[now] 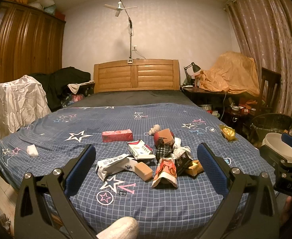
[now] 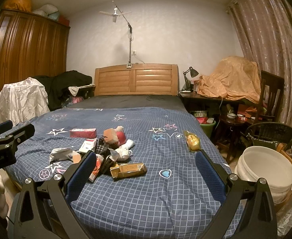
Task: Collect trash
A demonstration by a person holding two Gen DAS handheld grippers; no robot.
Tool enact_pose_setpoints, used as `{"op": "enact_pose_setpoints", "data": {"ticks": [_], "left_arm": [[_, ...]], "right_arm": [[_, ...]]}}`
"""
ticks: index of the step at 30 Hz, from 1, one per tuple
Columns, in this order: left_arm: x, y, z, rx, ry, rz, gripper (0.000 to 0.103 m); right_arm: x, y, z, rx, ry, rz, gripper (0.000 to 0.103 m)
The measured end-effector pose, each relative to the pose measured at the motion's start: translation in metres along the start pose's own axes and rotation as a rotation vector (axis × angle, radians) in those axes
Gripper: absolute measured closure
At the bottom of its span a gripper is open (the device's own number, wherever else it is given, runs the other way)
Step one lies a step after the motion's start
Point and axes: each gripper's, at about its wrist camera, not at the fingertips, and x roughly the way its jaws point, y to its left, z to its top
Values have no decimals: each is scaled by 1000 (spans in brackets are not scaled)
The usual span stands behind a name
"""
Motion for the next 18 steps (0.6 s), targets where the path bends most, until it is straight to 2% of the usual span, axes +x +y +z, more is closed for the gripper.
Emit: {"op": "enact_pose_setpoints", "data": {"ticks": [18], "left_arm": [[4, -4, -3, 0, 5, 0, 5]], "right_arm": [[2, 0, -2, -1, 7, -1, 4]]}}
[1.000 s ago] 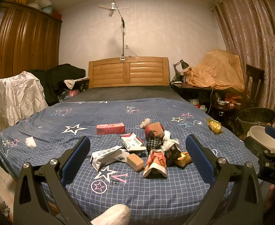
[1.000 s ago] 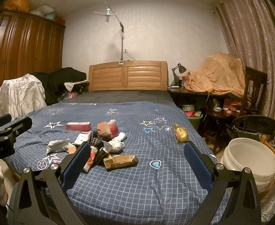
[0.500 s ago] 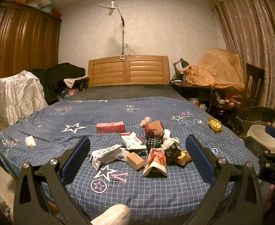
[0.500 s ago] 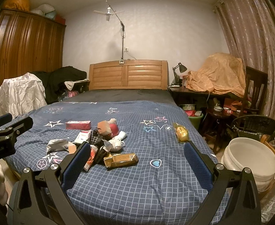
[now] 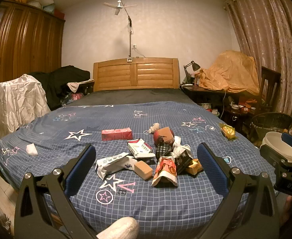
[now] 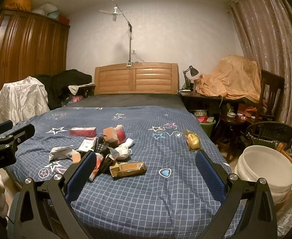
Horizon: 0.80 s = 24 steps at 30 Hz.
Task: Collect trash
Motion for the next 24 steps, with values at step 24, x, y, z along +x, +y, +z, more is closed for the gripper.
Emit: {"op": "enact_pose_setpoints", "data": {"ticks": [24], "left_arm": [[78, 75, -96, -83, 341, 13, 5]], "right_arm": [[33, 12, -20, -13, 141, 88, 4]]}}
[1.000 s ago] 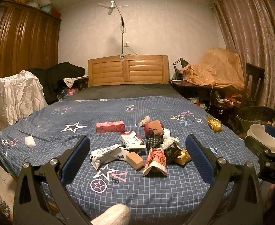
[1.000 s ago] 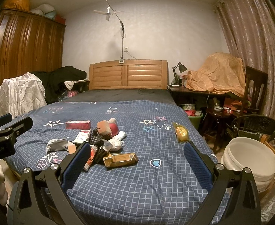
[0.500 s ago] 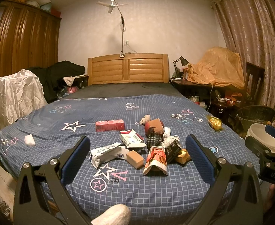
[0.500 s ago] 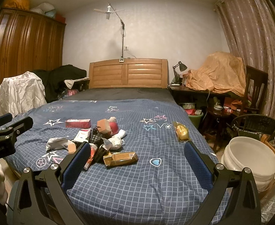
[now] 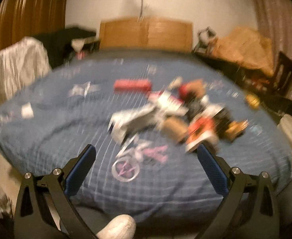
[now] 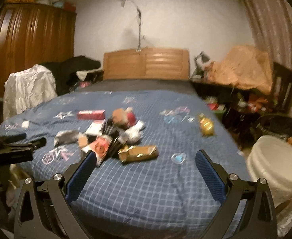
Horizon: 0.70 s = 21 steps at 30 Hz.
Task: Collect trash
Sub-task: 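Grasp the white alcohol-wipes packet with the left tool while the right tool grasps the orange paper cup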
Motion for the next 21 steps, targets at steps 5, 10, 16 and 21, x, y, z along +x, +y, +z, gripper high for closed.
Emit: {"op": "enact_pose_setpoints", "data": {"ticks": [5, 10, 16, 21], "left_arm": [[28, 37, -7, -10, 90, -26, 5], [40, 48, 27, 119, 89, -129, 6], [69, 51, 57, 279, 181, -235, 6], [84, 43, 52, 356, 273, -272, 6]], "right_arm": [[40, 5, -9, 58, 153, 133, 4], [99, 9, -16, 216, 373, 357, 4], [170, 36, -5, 313, 499, 459, 4], [221, 68, 10, 312, 565, 459, 4]]}}
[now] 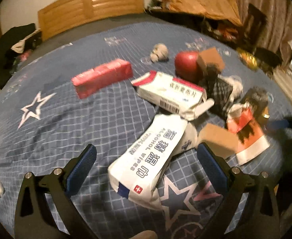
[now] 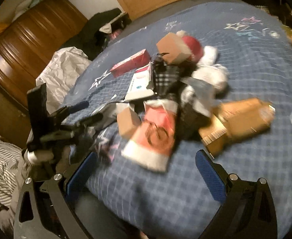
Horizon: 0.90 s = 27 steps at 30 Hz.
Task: Collect trash
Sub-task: 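Grasp the white alcohol-wipes packet with the left tool while the right tool grasps the orange paper cup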
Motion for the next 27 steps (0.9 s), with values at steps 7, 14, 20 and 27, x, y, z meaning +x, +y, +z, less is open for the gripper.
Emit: {"op": "enact_pose_setpoints", "data": {"ticks": [7, 14, 20, 27], "left_arm": [[23, 4, 7, 31, 69, 8, 31], [16, 9, -1, -45, 22, 1, 52], [-35, 9, -22, -175, -90, 82, 53], [-122, -18, -24, -316, -310, 207, 53]], "right_arm": [[50, 6, 28, 6, 57, -73, 9], [54, 11, 36, -58, 10, -129, 55], [8, 40, 23, -190, -107, -132, 55], [-71, 68, 10, -346, -334, -227, 55]]}}
